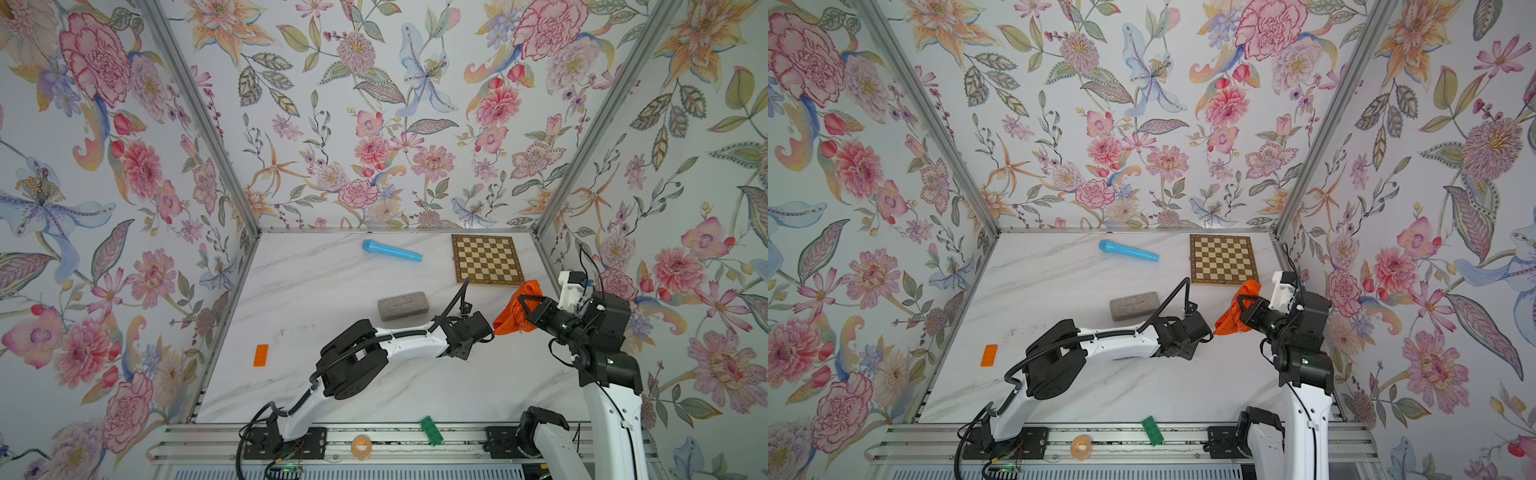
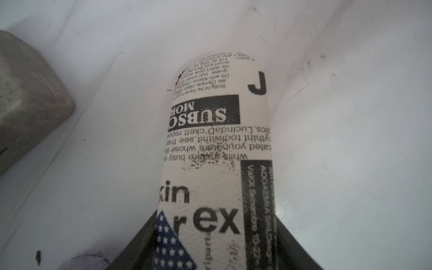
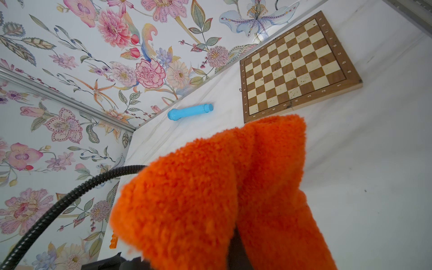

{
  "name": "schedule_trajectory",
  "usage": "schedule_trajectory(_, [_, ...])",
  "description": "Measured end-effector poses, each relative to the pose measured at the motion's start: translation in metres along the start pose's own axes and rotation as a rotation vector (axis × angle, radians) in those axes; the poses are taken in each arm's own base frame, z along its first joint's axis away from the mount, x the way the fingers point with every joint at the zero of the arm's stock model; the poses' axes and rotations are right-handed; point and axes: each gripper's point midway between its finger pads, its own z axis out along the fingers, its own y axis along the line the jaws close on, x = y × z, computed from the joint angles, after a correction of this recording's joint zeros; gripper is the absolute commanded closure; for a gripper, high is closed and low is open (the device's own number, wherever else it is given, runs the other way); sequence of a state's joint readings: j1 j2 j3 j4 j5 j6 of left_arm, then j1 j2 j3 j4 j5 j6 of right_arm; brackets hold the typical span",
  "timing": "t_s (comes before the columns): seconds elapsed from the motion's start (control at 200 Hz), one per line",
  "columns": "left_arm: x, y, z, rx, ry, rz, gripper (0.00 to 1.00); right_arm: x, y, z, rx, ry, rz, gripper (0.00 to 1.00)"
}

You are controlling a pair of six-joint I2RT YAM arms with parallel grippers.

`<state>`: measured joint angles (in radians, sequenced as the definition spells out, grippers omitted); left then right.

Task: Wipe the eyeglass case
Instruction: Place the eyeglass case at the center of the board.

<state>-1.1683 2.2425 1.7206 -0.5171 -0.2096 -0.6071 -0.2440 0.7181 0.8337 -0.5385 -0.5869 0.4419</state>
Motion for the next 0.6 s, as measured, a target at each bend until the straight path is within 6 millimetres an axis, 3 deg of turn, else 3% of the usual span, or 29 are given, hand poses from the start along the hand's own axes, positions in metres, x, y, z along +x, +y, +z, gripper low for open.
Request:
schedule_trajectory(0.235, [0.005,-0.008,0.0,0.045,0.028,-0.031,0.24,0.002,-0.001,0.002,-0.007,0.003,0.0,1.0])
schedule_trajectory(0.265, [0.006,-0.01,-0.001,0.055,0.034,-0.036,0.18,0.002,-0.001,0.002,-0.006,0.004,0.001,1.0])
schedule_trajectory(0.375, [0.009,-0.016,-0.001,0.089,0.057,-0.056,0.16,0.002,-0.001,0.002,-0.006,0.004,0.001,1.0])
schedule_trajectory(0.601, [0.019,-0.046,-0.009,0.27,0.118,-0.137,0.1,0.003,-0.005,0.006,0.001,0.017,0.014,1.0])
